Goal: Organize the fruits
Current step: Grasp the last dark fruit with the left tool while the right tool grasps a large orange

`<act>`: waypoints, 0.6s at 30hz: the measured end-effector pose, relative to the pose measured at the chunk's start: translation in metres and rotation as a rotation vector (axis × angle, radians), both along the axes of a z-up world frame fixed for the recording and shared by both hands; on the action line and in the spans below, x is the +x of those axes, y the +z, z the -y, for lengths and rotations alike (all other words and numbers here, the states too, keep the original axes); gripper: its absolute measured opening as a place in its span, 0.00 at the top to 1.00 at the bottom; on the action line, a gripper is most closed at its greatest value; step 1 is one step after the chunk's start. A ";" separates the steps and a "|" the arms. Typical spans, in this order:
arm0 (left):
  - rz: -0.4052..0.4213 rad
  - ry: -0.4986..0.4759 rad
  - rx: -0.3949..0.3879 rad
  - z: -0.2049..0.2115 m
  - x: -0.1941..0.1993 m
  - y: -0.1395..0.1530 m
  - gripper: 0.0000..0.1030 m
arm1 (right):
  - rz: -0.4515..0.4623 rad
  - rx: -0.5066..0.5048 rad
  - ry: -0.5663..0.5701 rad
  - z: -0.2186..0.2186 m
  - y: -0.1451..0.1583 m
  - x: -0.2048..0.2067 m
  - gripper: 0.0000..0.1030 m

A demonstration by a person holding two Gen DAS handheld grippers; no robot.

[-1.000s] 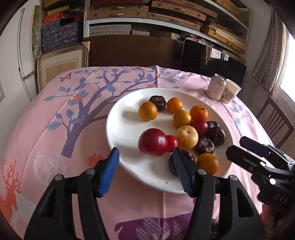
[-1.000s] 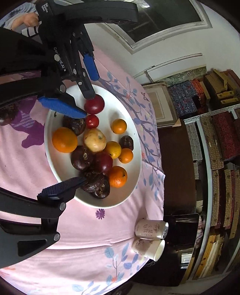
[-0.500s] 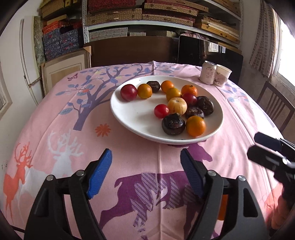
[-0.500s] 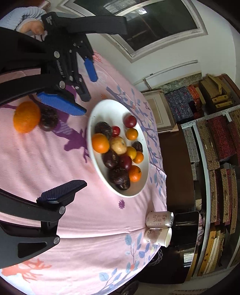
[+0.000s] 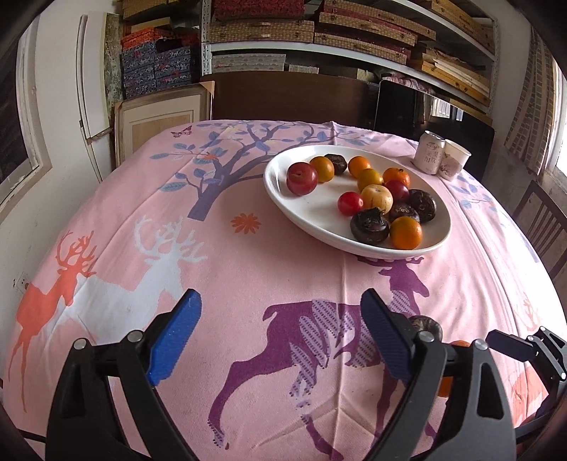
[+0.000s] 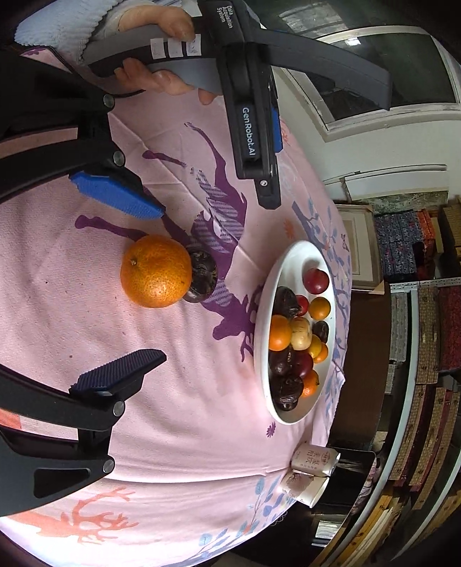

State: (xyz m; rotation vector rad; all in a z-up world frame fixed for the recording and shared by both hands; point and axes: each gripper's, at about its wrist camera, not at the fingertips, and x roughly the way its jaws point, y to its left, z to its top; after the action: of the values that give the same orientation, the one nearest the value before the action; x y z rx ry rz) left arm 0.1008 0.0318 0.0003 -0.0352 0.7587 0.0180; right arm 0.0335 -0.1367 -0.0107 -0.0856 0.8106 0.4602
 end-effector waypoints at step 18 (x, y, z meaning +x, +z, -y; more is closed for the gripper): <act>-0.014 -0.055 0.065 0.020 0.001 -0.007 0.13 | -0.095 0.021 0.035 -0.010 -0.011 0.012 0.56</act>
State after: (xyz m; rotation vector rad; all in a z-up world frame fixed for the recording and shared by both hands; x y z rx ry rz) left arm 0.1015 0.0118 -0.0067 0.0479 0.7722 -0.0098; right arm 0.0456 -0.1272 -0.0214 -0.0589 0.8983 0.5082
